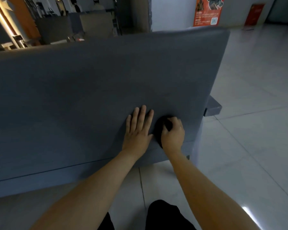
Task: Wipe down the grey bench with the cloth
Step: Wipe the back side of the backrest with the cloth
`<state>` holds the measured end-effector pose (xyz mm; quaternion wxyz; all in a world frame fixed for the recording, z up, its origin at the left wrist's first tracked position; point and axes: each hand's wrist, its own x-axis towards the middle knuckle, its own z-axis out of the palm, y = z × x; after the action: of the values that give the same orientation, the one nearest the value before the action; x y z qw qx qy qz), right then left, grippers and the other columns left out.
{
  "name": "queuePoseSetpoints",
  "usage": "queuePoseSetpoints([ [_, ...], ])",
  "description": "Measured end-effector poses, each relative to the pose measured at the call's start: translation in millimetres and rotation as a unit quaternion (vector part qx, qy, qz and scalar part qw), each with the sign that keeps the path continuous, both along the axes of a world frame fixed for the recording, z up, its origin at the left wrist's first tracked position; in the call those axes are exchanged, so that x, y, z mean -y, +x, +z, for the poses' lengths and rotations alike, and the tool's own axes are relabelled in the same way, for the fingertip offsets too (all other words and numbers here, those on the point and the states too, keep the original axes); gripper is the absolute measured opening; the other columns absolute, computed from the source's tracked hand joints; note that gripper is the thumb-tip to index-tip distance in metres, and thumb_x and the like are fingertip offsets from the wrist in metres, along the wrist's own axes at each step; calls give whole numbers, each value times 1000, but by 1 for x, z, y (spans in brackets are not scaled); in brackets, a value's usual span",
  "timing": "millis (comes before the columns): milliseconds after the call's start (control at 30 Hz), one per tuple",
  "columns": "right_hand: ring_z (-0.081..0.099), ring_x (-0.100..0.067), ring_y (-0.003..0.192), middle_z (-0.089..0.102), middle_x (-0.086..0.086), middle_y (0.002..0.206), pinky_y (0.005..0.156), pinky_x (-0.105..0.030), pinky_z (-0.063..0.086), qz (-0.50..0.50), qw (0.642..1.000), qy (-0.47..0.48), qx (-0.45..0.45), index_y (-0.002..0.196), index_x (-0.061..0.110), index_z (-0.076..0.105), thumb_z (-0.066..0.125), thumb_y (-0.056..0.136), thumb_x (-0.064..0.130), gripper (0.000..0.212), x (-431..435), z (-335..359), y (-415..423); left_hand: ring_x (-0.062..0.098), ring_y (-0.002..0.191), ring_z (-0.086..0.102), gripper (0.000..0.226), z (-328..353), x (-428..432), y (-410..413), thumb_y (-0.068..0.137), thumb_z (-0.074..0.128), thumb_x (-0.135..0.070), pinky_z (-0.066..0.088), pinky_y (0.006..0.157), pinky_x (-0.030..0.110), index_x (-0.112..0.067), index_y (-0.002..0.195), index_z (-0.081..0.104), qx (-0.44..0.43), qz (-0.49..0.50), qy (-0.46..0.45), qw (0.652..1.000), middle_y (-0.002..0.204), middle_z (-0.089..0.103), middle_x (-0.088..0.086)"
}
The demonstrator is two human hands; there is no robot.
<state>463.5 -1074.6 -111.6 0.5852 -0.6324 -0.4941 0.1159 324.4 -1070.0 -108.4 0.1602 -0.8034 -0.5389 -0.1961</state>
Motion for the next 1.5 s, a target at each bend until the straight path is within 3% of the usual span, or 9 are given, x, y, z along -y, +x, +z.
queuePoseSetpoints([
  [200,64,-21,92,70,-6,100,78,-25,45,5,996,-46,-73,102,10,68,64,92,9,10,-8,-11,-8,31,152,-23,102,-11,-12,1,96,63,-39,-14,123,50,-21,160,-14,-19,25,16,999,166,-26,9],
  [433,66,-27,96,71,-10,102,81,-31,53,28,970,-202,-131,110,9,71,69,94,25,23,-8,19,9,31,152,-23,104,-2,-9,-1,95,65,-37,-14,123,50,-21,160,-15,-37,31,9,999,165,-28,9],
  [633,59,-14,86,65,1,91,76,-22,45,-62,981,-17,-185,95,14,62,64,97,18,5,-1,20,-4,28,152,-26,97,-5,-9,-4,98,61,-35,-20,122,45,-23,161,-13,-31,18,18,999,165,-29,6],
  [733,61,-13,85,66,1,91,77,-23,49,-35,977,-39,-207,92,17,60,63,97,15,5,-4,-2,-36,27,150,-30,96,-10,-14,-6,96,56,-16,-21,121,45,-23,160,-15,-34,14,30,999,163,-33,4],
  [933,66,-13,87,72,1,93,81,-31,56,16,976,-89,-197,99,14,67,64,96,16,4,-1,-24,-46,26,150,-31,101,-15,-20,-10,96,61,-23,-21,121,45,-23,159,-17,-44,11,32,998,163,-34,4],
  [1167,59,-21,92,65,-4,100,79,-30,45,-151,942,-69,-291,106,9,64,64,98,23,16,-19,21,8,25,150,-30,106,-7,-14,-9,93,66,-41,-21,121,44,-23,160,-14,-41,8,14,999,164,-31,4],
  [1267,60,-21,93,66,-6,101,80,-29,45,-113,938,-108,-309,110,6,65,62,99,21,19,-17,13,-36,25,148,-35,103,-8,-13,-10,94,61,-24,-24,119,44,-23,159,-20,-58,13,9,998,161,-38,4],
  [1400,65,-22,89,69,-5,95,76,-29,48,-23,941,-145,-304,103,9,67,63,97,19,12,-5,-2,-73,25,152,-27,106,-10,-18,-22,90,67,-31,-22,121,41,-23,161,-10,-64,1,29,998,165,-29,3],
  [1500,66,-22,93,68,-4,97,82,-32,53,-53,931,-130,-338,107,9,69,67,96,22,17,-11,-2,-48,24,152,-25,111,-8,-21,-23,88,74,-30,-21,121,40,-23,161,-10,-75,-6,26,997,166,-26,3],
])
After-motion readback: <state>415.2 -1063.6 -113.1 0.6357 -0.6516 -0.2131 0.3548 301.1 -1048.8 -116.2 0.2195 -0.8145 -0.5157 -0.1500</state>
